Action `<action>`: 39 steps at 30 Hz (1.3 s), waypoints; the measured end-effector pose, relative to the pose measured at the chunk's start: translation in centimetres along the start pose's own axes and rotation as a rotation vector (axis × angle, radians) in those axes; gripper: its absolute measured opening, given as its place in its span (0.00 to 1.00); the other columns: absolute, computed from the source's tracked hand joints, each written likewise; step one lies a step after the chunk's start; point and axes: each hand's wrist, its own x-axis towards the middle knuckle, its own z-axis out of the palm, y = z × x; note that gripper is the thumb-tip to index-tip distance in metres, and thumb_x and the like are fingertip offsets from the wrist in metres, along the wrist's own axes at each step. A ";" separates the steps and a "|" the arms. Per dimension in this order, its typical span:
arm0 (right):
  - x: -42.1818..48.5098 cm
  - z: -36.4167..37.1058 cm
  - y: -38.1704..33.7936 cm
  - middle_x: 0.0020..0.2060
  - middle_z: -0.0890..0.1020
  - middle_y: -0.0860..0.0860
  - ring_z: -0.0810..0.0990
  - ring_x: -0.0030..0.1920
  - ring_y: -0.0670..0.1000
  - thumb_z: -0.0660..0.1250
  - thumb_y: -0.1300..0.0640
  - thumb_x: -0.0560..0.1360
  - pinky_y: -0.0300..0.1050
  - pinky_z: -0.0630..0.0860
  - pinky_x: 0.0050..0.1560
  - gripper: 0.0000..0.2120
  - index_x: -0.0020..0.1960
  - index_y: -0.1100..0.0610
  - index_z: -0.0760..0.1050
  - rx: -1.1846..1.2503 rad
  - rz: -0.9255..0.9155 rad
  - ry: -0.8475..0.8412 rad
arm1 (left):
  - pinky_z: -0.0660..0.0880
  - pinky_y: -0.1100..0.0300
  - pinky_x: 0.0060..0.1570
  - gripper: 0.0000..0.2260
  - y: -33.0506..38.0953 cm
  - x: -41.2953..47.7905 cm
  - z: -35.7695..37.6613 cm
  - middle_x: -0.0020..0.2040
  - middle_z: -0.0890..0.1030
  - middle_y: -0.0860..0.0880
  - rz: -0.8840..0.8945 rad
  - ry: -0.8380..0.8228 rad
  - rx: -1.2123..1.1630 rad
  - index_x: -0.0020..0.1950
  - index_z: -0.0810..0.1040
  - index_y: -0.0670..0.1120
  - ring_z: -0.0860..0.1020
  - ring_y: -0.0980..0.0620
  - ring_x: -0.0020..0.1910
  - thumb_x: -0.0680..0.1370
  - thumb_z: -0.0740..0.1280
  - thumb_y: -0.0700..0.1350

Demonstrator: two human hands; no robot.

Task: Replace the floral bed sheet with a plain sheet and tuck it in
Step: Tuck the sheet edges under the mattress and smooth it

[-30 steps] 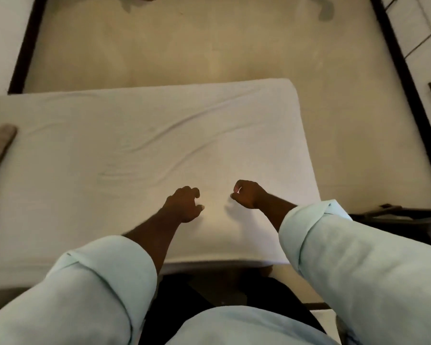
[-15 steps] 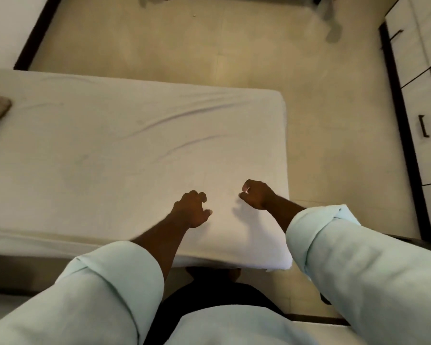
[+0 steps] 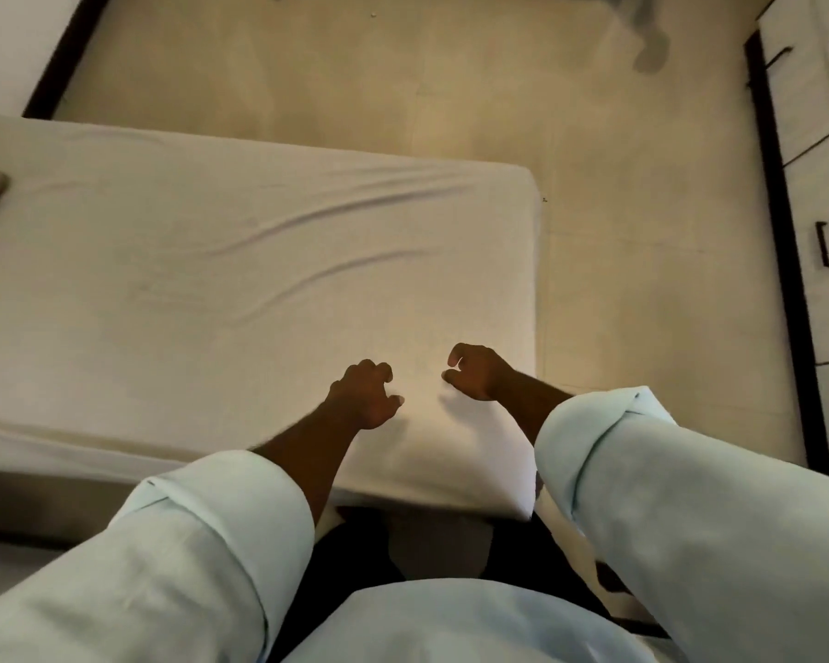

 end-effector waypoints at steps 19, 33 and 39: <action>4.6 -16.4 11.3 0.56 0.80 0.56 0.78 0.58 0.58 0.67 0.48 0.78 0.48 0.73 0.59 0.16 0.61 0.56 0.74 -0.279 -0.263 -0.111 | 0.68 0.48 0.64 0.22 19.9 2.1 4.8 0.69 0.70 0.48 -0.251 0.124 -0.237 0.69 0.71 0.51 0.68 0.46 0.70 0.79 0.65 0.60; 10.6 -18.2 12.3 0.58 0.78 0.55 0.77 0.60 0.57 0.68 0.46 0.77 0.49 0.73 0.63 0.16 0.61 0.53 0.73 -0.389 -0.393 -0.227 | 0.67 0.48 0.65 0.22 21.7 5.0 4.5 0.70 0.69 0.48 -0.442 0.098 -0.286 0.69 0.70 0.51 0.67 0.46 0.70 0.80 0.63 0.61; 17.8 -22.9 10.4 0.55 0.79 0.53 0.77 0.61 0.57 0.67 0.45 0.77 0.51 0.74 0.62 0.14 0.59 0.50 0.72 -0.514 -0.531 -0.355 | 0.68 0.47 0.66 0.21 25.2 10.6 2.9 0.68 0.70 0.48 -0.590 0.197 -0.477 0.68 0.71 0.51 0.67 0.46 0.70 0.79 0.65 0.60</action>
